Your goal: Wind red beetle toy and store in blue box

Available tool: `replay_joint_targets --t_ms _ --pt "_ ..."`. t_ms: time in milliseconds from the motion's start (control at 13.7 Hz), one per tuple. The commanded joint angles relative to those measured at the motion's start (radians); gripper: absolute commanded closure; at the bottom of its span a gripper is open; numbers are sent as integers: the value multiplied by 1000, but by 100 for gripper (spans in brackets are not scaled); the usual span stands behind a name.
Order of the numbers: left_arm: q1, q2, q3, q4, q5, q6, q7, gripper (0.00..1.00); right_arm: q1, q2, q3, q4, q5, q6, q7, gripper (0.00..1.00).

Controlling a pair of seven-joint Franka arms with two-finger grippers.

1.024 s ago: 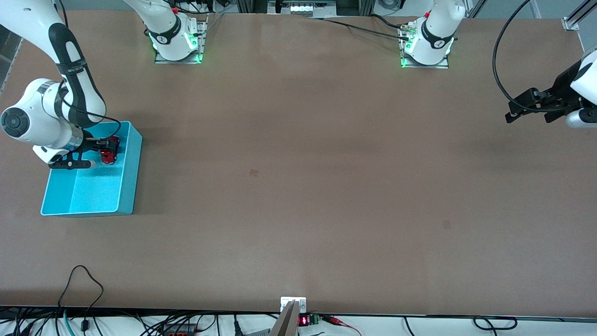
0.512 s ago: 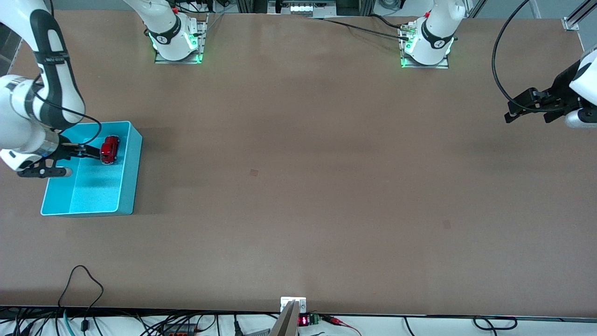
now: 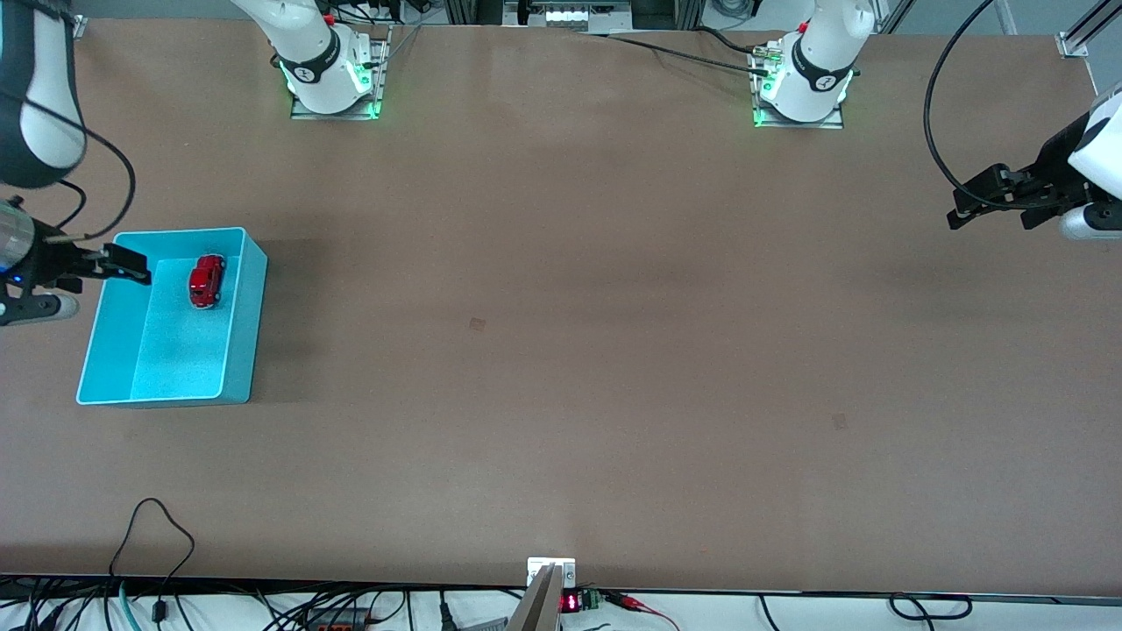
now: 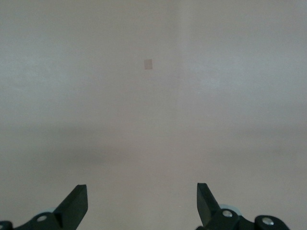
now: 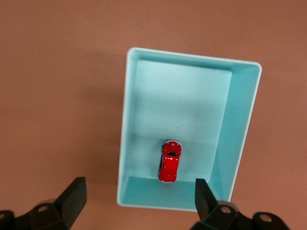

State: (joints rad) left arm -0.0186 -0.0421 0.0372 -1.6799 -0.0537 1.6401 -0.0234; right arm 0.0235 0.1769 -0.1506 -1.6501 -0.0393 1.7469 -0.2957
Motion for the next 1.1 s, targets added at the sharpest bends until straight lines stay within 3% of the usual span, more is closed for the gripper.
replay_joint_targets --t_ms 0,293,1024 --pt "-4 -9 -6 0 18 12 11 0 -2 -4 67 126 -19 -163 19 0" --pt "5 -9 -7 0 11 14 10 0 -8 -71 75 159 25 -233 63 0" --pt "3 -7 -7 0 12 12 11 0 -2 -71 74 179 25 -262 61 0"
